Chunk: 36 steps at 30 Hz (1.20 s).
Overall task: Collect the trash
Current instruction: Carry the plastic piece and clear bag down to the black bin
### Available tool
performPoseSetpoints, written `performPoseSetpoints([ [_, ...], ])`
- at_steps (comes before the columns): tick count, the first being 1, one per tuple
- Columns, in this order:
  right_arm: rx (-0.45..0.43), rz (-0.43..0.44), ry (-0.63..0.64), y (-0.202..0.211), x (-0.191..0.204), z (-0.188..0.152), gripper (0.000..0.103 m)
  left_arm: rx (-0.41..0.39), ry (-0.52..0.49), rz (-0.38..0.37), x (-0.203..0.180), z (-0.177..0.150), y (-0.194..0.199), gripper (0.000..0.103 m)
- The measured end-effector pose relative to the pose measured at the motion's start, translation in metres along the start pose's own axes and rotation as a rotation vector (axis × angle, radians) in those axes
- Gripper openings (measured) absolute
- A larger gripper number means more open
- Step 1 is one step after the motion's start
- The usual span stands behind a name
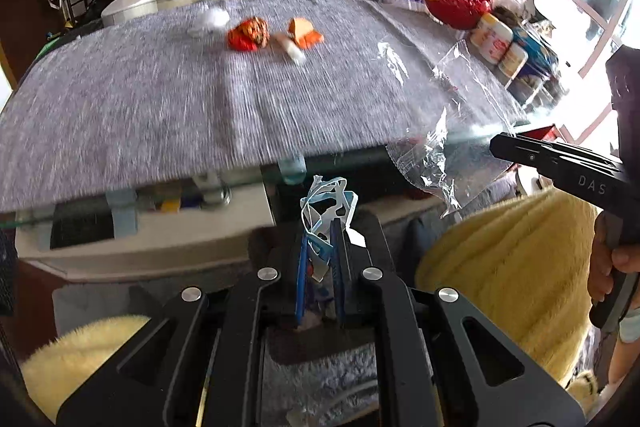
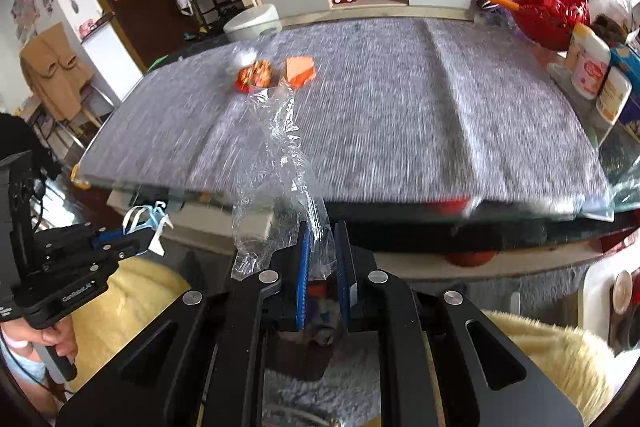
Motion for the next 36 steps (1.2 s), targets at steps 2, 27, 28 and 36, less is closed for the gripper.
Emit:
performPoseSetpoints([
  [2, 0.019, 0.007, 0.005, -0.004, 0.004, -0.014, 0.014, 0.014, 0.000, -0.002, -0.002, -0.014, -0.004, 0.009],
  [27, 0.339, 0.011, -0.044, -0.113, 0.021, -0.114, 0.014, 0.251, 0.064, -0.096, -0.007, -0.101, -0.099, 0.009],
  [28, 0.342, 0.009, -0.043, -0.117, 0.021, -0.114, 0.014, 0.257, 0.067, -0.101, -0.005, -0.102, -0.102, 0.009],
  [36, 0.362, 0.021, -0.075, -0.133, 0.018, -0.111, 0.016, 0.290, 0.078, -0.123, -0.002, -0.102, -0.118, 0.012],
])
Point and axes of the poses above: each gripper's, at about its wrist camera, not at the fingertips, and y roughly against the way its jaws point, x to its left, z to its top, the point moved 7 cm from there along -y, roughly the way its jaws point, and after that the axes turned 5 degrees about x, right-handed, at the moved point
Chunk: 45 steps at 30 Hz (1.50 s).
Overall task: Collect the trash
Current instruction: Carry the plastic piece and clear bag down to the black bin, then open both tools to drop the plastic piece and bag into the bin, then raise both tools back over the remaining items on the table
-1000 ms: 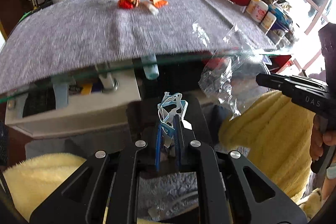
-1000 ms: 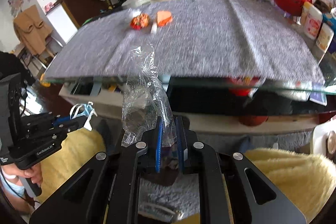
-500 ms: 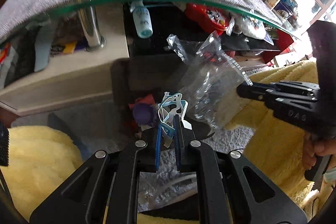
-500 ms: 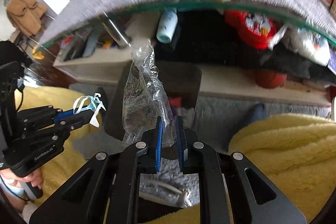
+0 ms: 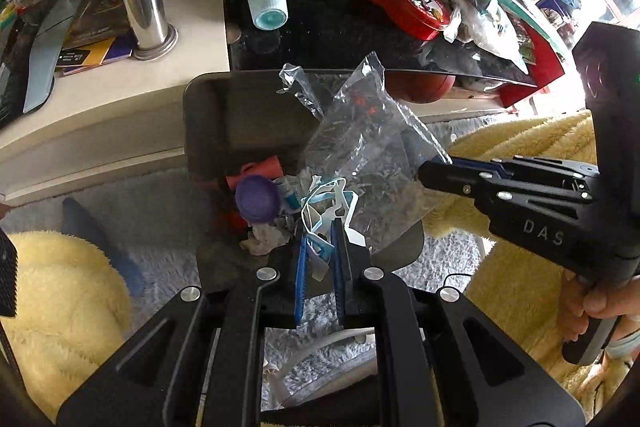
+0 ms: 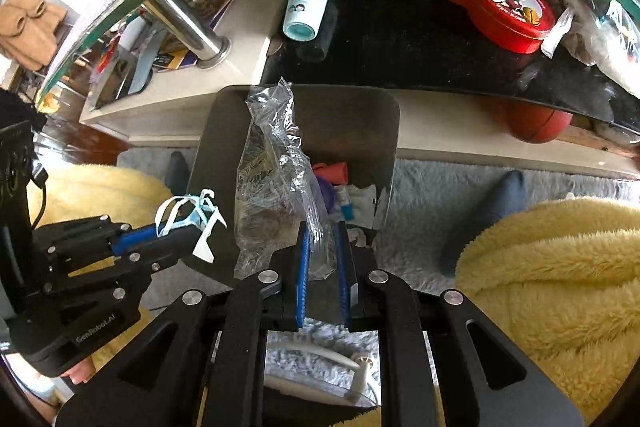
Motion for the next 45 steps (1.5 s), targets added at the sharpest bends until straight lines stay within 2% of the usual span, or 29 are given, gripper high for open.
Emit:
performPoseSetpoints([
  [5, 0.014, 0.040, -0.033, -0.003, -0.001, 0.009, 0.016, 0.027, 0.005, 0.002, 0.002, 0.002, -0.007, 0.014],
  [8, 0.017, 0.050, -0.042, -0.004, -0.001, 0.012, 0.018, 0.033, -0.002, 0.002, 0.000, 0.002, -0.008, 0.025],
  [10, 0.012, 0.049, -0.047, -0.003, -0.002, 0.014, 0.028, 0.032, -0.003, 0.010, 0.001, 0.002, -0.007, 0.035],
  [12, -0.009, 0.037, -0.048, 0.001, -0.004, 0.017, 0.057, 0.030, -0.002, 0.019, 0.001, 0.003, -0.005, 0.046],
  [13, -0.022, 0.027, -0.047, 0.004, -0.004, 0.019, 0.058, 0.028, -0.002, 0.025, 0.002, 0.003, -0.003, 0.048],
  [15, -0.041, 0.022, -0.047, 0.009, -0.006, 0.024, 0.066, 0.016, -0.003, 0.034, 0.002, 0.007, 0.002, 0.066],
  [16, -0.051, 0.014, -0.050, 0.012, -0.008, 0.025, 0.070, 0.010, -0.005, 0.041, 0.003, 0.008, 0.005, 0.071],
  [18, -0.087, -0.018, -0.053, 0.022, -0.012, 0.030, 0.089, -0.008, -0.011, 0.055, 0.004, 0.013, 0.013, 0.087],
  [20, -0.115, 0.004, -0.063, 0.034, -0.014, 0.034, 0.092, -0.028, -0.014, 0.064, 0.006, 0.018, 0.024, 0.095],
  [27, -0.194, 0.062, -0.098, 0.077, -0.019, 0.052, 0.097, -0.092, 0.003, 0.067, 0.013, 0.037, 0.063, 0.095],
  [31, -0.241, 0.055, -0.102, 0.100, -0.024, 0.069, 0.099, -0.141, 0.029, 0.041, 0.014, 0.053, 0.088, 0.095],
  [45, -0.319, 0.026, -0.054, 0.138, -0.018, 0.140, 0.099, -0.258, 0.007, 0.095, 0.022, 0.123, 0.142, 0.095],
])
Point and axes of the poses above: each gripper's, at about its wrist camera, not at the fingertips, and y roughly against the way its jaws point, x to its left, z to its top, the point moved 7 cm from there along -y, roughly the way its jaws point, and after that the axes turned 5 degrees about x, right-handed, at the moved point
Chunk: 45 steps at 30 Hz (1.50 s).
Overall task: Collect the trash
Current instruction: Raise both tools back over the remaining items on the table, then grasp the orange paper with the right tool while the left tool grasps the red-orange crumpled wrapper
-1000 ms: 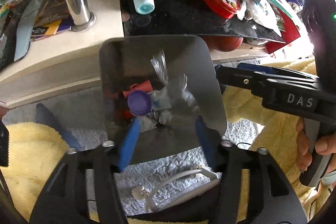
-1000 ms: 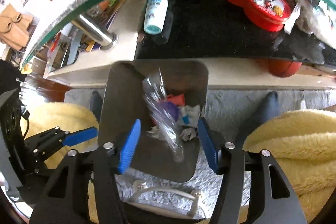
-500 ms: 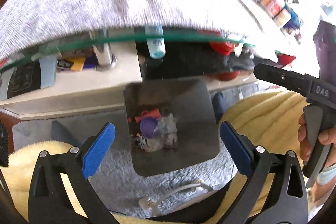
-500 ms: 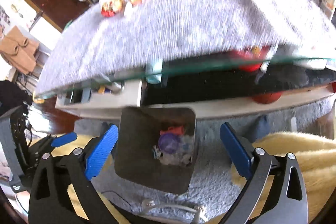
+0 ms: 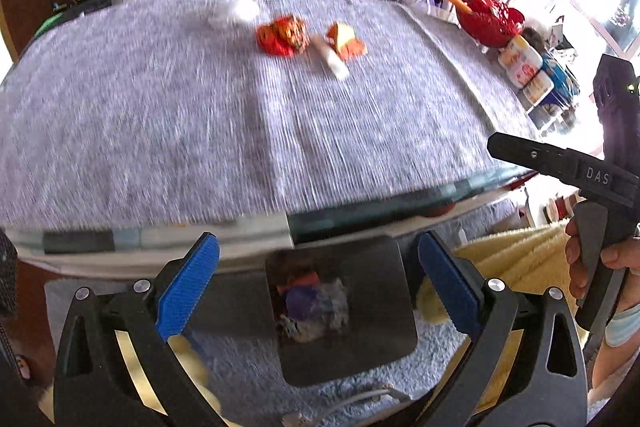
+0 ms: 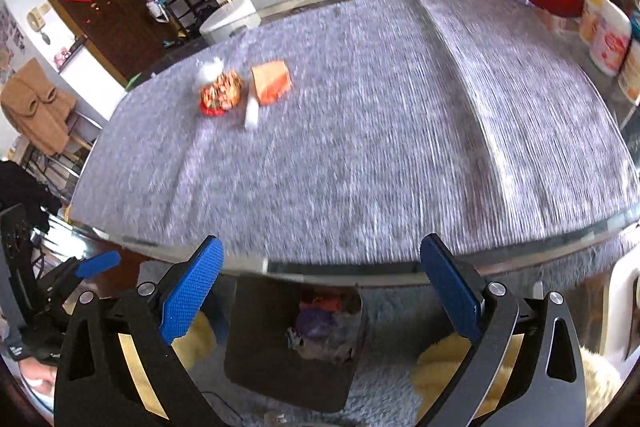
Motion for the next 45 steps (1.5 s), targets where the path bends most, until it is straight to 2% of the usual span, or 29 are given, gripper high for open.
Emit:
performPoseSetpoints([
  [10, -0.037, 0.010, 0.036, -0.017, 0.018, 0.064, 0.099, -0.065, 0.048, 0.089, 0.034, 0.062, -0.002, 0.095],
  [15, -0.033, 0.024, 0.034, -0.034, 0.021, 0.092, 0.099, -0.101, 0.036, 0.095, 0.038, 0.094, -0.002, 0.095],
  [23, -0.008, 0.060, 0.036, -0.067, 0.030, 0.119, 0.097, -0.071, 0.027, 0.099, 0.044, 0.124, -0.031, 0.094],
  [27, 0.023, 0.078, 0.041, -0.084, 0.036, 0.129, 0.078, -0.053, 0.000, 0.106, 0.045, 0.137, -0.045, 0.089],
  [35, 0.097, 0.076, 0.061, -0.119, 0.044, 0.135, 0.064, -0.029, -0.034, 0.090, 0.044, 0.153, -0.061, 0.081],
  [38, 0.098, 0.073, 0.055, -0.124, 0.042, 0.135, 0.040, -0.018, -0.046, 0.091, 0.041, 0.157, -0.069, 0.081],
  [45, 0.066, 0.061, 0.066, -0.114, 0.033, 0.141, 0.040, -0.002, -0.066, 0.079, 0.038, 0.169, -0.088, 0.078],
])
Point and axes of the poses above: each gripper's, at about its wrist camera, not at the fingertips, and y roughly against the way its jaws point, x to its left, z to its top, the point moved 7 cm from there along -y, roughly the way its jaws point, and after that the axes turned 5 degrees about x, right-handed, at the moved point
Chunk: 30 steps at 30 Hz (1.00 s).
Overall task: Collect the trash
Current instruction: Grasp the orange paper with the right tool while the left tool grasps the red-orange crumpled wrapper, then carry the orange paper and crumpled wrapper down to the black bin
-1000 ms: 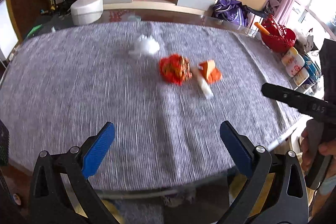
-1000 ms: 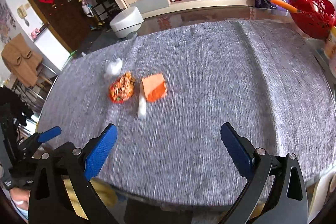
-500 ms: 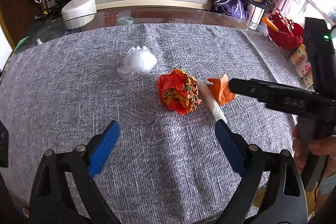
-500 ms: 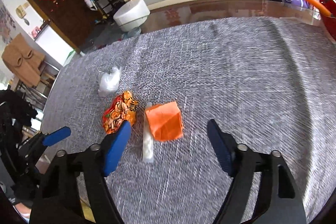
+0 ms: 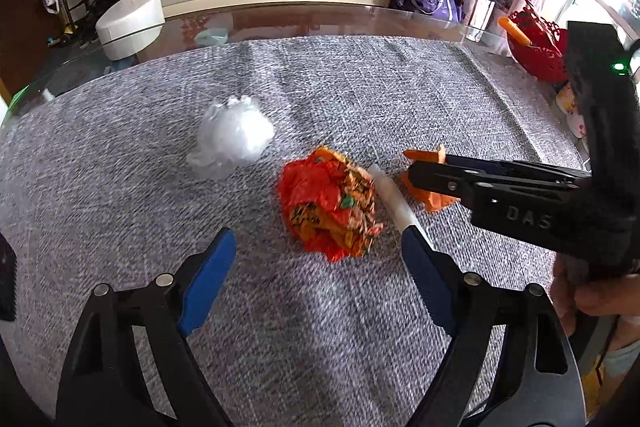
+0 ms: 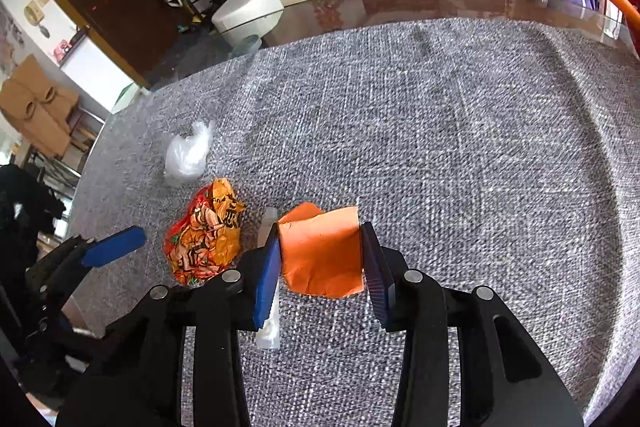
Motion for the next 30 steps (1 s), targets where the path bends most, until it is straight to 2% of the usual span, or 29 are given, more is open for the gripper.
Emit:
performPoseSetpoints([
  [7, -0.025, -0.006, -0.005, 0.017, -0.012, 0.003, 0.040, 0.011, -0.005, -0.015, -0.003, 0.009, -0.019, 0.070],
  [11, -0.024, -0.017, -0.005, 0.022, -0.019, -0.002, 0.040, 0.011, -0.006, -0.012, -0.003, 0.010, -0.026, 0.051],
  [13, -0.023, -0.028, 0.000, 0.024, -0.021, -0.004, 0.040, 0.008, -0.010, -0.011, -0.003, 0.011, -0.025, 0.048],
  [18, -0.032, -0.053, 0.015, 0.036, -0.019, -0.013, 0.040, -0.013, -0.007, -0.001, -0.002, 0.007, -0.009, 0.046],
  [24, -0.058, -0.075, 0.023, 0.061, -0.012, -0.032, 0.040, -0.050, -0.011, 0.004, -0.009, -0.011, 0.031, 0.046],
  [30, -0.086, -0.059, 0.043, 0.093, 0.004, -0.060, 0.040, -0.097, 0.001, -0.034, -0.027, -0.038, 0.072, 0.046],
])
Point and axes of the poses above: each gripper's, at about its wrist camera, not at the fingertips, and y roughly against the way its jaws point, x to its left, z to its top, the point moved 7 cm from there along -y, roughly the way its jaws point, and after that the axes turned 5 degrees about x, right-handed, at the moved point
